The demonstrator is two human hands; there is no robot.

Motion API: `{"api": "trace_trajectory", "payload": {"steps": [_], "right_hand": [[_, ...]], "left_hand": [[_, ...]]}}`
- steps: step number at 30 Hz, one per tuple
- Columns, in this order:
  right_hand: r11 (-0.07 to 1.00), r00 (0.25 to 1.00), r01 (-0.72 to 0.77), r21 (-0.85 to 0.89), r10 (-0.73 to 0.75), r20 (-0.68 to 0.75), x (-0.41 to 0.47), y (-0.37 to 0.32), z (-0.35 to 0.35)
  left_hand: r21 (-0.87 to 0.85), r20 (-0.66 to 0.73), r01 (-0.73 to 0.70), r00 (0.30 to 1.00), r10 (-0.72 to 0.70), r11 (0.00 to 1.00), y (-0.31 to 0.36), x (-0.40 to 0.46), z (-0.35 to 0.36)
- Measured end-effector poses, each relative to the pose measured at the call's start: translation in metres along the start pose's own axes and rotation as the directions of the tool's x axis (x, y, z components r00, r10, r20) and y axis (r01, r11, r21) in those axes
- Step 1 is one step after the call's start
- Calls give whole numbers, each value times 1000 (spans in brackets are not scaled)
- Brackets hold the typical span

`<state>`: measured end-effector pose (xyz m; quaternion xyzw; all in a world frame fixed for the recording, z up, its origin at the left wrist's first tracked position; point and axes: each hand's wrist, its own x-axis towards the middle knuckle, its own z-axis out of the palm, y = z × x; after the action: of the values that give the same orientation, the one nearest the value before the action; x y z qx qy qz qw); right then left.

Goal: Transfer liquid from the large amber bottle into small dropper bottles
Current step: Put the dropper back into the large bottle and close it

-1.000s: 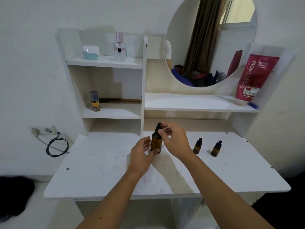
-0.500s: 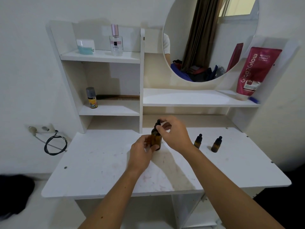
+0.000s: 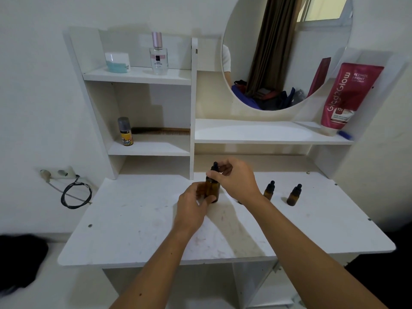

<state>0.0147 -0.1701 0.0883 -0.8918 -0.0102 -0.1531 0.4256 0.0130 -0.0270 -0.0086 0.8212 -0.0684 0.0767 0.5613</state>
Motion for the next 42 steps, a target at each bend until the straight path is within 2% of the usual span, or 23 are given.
{"api": "trace_trajectory", "payload": {"steps": [5, 10, 15, 19, 24, 30, 34, 39, 42], "right_hand": [[1000, 999, 23, 0, -23, 46, -1, 2, -5], [1000, 1000, -12, 24, 12, 8, 2, 4, -5], [999, 998, 51, 15, -51, 36, -1, 8, -7], [998, 1000, -6, 58, 7, -16, 0, 9, -3], [998, 998, 58, 34, -58, 18, 1, 8, -4], [999, 1000, 10, 48, -11, 8, 4, 8, -4], [998, 994, 52, 31, -54, 94, 3, 9, -8], [999, 997, 22, 34, -25, 69, 6, 8, -8], [997, 989, 62, 35, -66, 133, 5, 10, -14]], "left_hand": [[-15, -6, 9, 1000, -9, 1000, -1, 1, 0], [-3, -2, -3, 1000, 3, 1000, -2, 0, 0], [-37, -7, 18, 1000, -19, 999, 1, 0, 0], [-24, -16, 4, 1000, -4, 1000, 0, 0, 0], [-61, -7, 7, 1000, -7, 998, 1, 0, 0], [-30, -12, 4, 1000, -5, 1000, 1, -1, 0], [-45, -8, 17, 1000, -17, 999, 2, 0, 0], [-14, -12, 4, 1000, -4, 1000, 2, -1, 0], [-31, -11, 7, 1000, -8, 1000, 1, 0, 0]]}}
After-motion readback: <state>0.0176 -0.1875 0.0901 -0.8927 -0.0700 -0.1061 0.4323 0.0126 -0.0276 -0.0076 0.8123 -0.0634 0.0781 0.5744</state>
